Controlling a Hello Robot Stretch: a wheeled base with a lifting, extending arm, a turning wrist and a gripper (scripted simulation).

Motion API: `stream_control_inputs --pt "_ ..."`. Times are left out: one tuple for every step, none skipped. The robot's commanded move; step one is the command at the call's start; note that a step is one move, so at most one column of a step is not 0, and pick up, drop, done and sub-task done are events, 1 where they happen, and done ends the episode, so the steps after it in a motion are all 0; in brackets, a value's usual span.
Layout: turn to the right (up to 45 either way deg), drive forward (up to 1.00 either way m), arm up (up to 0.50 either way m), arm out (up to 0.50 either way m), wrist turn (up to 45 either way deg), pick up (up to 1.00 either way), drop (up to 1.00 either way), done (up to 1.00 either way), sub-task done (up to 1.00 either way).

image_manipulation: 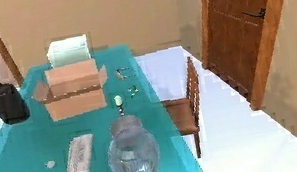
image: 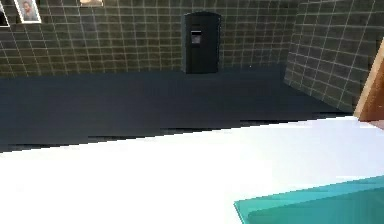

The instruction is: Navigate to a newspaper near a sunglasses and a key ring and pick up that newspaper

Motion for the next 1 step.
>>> stream_control_inputs --pt "0.0 0.05 0.00 0.00 0.0 0.00 0.00 0.00 0.00"
